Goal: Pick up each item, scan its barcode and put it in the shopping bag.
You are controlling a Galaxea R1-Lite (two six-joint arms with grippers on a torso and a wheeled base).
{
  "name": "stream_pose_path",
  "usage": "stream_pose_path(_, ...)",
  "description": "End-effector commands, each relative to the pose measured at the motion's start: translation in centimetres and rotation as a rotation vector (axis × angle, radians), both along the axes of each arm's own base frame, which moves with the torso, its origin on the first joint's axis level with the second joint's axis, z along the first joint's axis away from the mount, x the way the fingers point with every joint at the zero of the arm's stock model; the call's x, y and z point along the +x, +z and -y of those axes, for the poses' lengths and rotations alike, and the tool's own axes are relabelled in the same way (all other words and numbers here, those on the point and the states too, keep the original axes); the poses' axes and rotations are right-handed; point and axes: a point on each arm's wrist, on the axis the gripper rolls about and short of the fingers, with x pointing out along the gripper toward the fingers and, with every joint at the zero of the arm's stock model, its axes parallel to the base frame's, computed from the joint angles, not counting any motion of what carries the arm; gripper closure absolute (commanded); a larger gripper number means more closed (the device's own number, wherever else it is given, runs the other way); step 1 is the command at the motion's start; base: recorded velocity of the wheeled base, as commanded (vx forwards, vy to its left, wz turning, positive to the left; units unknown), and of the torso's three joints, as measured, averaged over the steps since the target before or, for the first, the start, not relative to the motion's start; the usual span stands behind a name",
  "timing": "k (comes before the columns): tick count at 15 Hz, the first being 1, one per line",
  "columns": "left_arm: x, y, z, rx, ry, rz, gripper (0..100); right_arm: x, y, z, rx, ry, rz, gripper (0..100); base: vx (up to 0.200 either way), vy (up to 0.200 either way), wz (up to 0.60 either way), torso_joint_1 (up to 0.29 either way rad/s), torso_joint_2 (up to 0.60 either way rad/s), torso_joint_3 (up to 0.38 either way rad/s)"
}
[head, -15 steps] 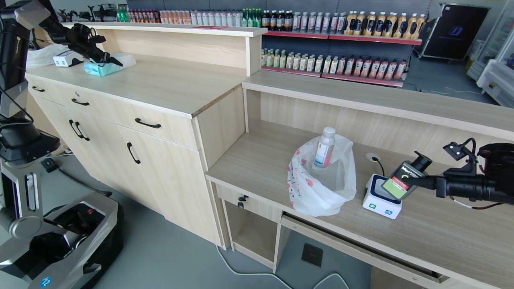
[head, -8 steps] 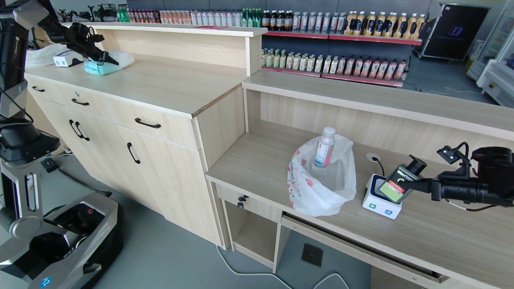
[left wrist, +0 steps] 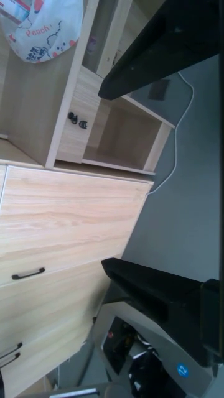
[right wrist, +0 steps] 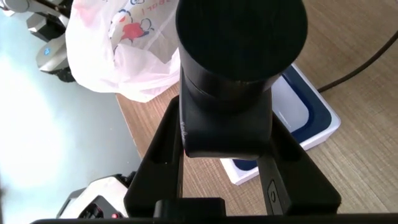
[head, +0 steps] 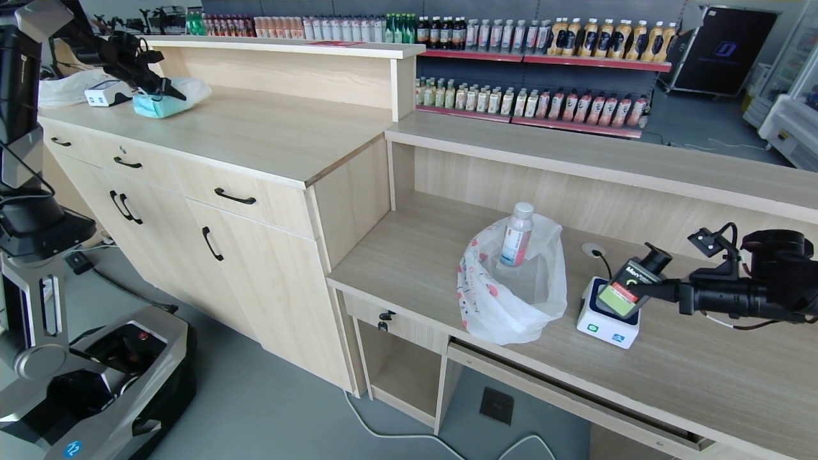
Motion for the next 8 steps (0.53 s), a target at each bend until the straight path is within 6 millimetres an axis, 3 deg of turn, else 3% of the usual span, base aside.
stream_pose_path(1,0.01,0.00,0.00,0.000,0.000,-0.001,0,0.26,-0.37,-0.09,0.003,0.005,-0.006,100,0.000,0.000,0.00,0.000,0.00,0.000)
stream_pose_path(8,0.01,0.00,0.00,0.000,-0.001,-0.001,0,0.89,-0.55,-0.24,0.002,0.013,-0.001,100,0.000,0.000,0.00,0.000,0.00,0.000)
